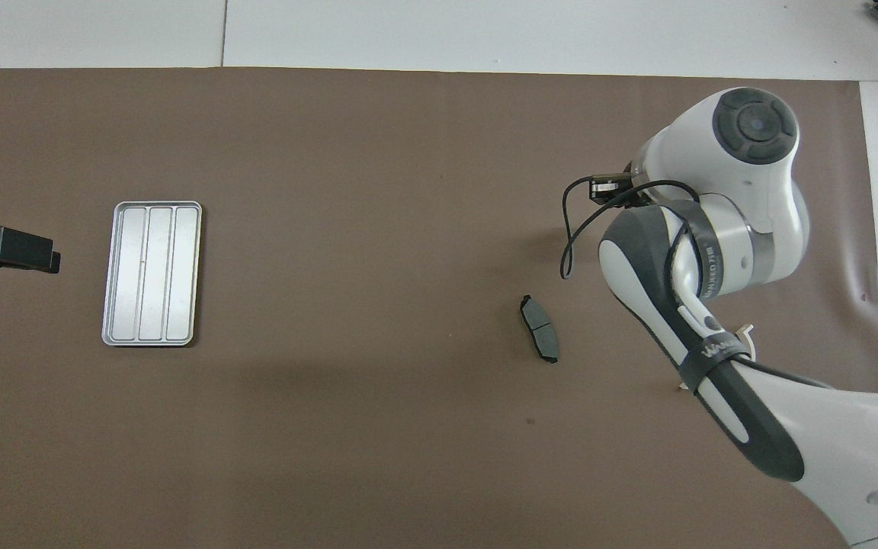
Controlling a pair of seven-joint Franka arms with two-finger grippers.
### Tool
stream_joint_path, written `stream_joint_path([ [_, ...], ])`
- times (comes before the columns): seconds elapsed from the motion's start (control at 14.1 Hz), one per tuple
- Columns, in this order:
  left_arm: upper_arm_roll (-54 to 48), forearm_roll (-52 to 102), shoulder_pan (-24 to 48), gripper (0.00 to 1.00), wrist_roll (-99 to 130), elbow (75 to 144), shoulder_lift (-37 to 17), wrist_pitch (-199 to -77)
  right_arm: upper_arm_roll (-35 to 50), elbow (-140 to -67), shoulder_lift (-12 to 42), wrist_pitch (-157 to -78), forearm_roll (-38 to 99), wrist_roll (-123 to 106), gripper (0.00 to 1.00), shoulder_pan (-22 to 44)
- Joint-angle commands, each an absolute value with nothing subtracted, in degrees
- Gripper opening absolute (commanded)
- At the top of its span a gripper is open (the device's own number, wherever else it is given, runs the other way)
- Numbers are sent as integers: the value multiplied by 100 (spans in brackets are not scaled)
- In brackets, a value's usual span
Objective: Place bearing gear from tray to pile
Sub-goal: 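Carry the third gear with the right gripper and release it by the others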
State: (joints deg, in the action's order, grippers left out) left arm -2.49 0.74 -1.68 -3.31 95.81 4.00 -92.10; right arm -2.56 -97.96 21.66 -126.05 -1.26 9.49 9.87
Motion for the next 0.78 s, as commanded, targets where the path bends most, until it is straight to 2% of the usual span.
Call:
stream_joint_path([
  [0.0,-211,-44,-88,100,-290,9747,563,-9237,-141,-10072,2302,-13051,17,379,0,581],
  [0.71,-202,-44,-105,100,-290,9747,563,-9229,-141,-10450,2663,-13702,158,220,0,413],
])
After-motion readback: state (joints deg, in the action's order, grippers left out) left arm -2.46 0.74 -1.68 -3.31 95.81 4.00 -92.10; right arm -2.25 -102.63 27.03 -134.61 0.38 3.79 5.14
